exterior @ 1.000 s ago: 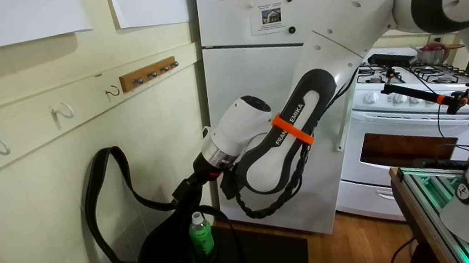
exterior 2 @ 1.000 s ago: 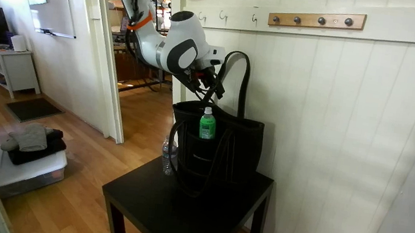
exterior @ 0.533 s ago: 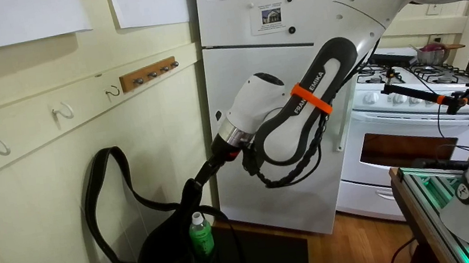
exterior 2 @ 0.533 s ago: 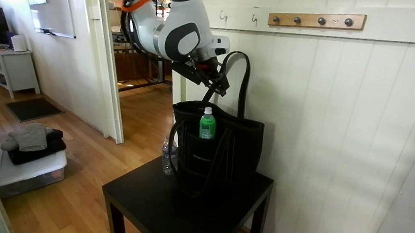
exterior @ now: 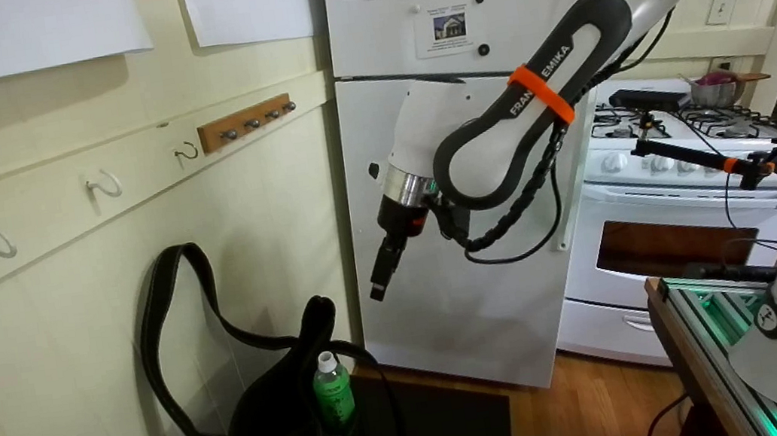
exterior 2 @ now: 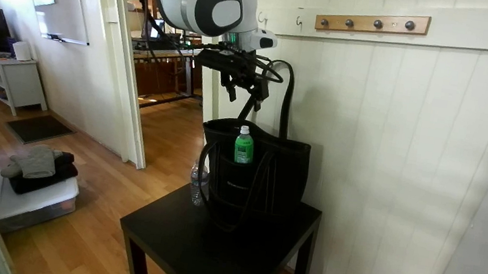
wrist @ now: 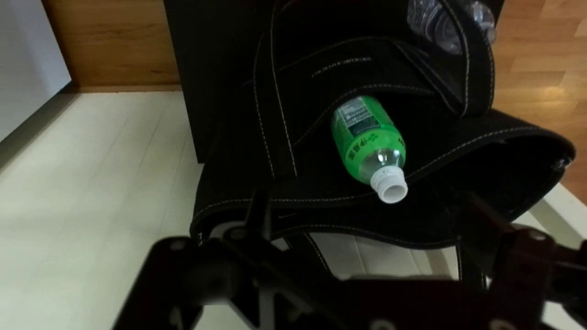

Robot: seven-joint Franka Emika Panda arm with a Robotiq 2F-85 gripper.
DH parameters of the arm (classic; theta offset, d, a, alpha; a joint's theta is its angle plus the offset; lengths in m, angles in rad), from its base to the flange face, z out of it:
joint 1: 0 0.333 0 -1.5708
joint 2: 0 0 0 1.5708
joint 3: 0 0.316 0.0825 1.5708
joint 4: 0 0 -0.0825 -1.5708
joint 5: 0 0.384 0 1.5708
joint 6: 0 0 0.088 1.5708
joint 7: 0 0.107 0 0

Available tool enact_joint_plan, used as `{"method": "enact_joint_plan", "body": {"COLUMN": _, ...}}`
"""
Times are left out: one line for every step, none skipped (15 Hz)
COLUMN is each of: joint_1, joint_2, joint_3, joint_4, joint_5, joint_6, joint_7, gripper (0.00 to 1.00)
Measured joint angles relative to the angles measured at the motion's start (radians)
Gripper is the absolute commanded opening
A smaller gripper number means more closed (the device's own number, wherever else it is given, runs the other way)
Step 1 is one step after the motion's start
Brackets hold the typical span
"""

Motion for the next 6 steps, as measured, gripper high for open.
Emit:
{"method": "enact_joint_plan", "body": {"joint_1": 0.000, "joint_2": -0.014, "joint_3": -0.007, "joint_4": -0.002, "joint_5": 0.000, "joint_6": -0.036, "joint_7": -0.021, "gripper": 1.00}}
{"method": "enact_joint_plan", "body": {"joint_1": 0.000, "joint_2": -0.024, "joint_3": -0.014, "joint_4": -0.004, "joint_5": 0.000, "joint_6": -0.062, "joint_7": -0.040, "gripper": 1.00}}
{"method": "enact_joint_plan", "body": {"joint_1": 0.000, "joint_2": -0.032, "joint_3": -0.019, "joint_4": -0.007, "joint_5": 0.000, "joint_6": -0.075, "joint_7": -0.053, "gripper": 1.00}}
{"method": "enact_joint_plan", "body": {"joint_1": 0.000, "joint_2": -0.036, "joint_3": -0.021, "joint_4": -0.011, "joint_5": 0.000, "joint_6": -0.076, "joint_7": -0.059, "gripper": 1.00}}
{"method": "enact_joint_plan", "body": {"joint_1": 0.000, "joint_2": -0.038, "joint_3": -0.022, "joint_4": -0.015, "joint_5": 0.000, "joint_6": -0.076, "joint_7": -0.064, "gripper": 1.00}}
{"method": "enact_joint_plan", "body": {"joint_1": 0.001, "joint_2": -0.038, "joint_3": -0.022, "joint_4": -0.017, "joint_5": 0.000, "joint_6": -0.076, "joint_7": -0.065, "gripper": 1.00}}
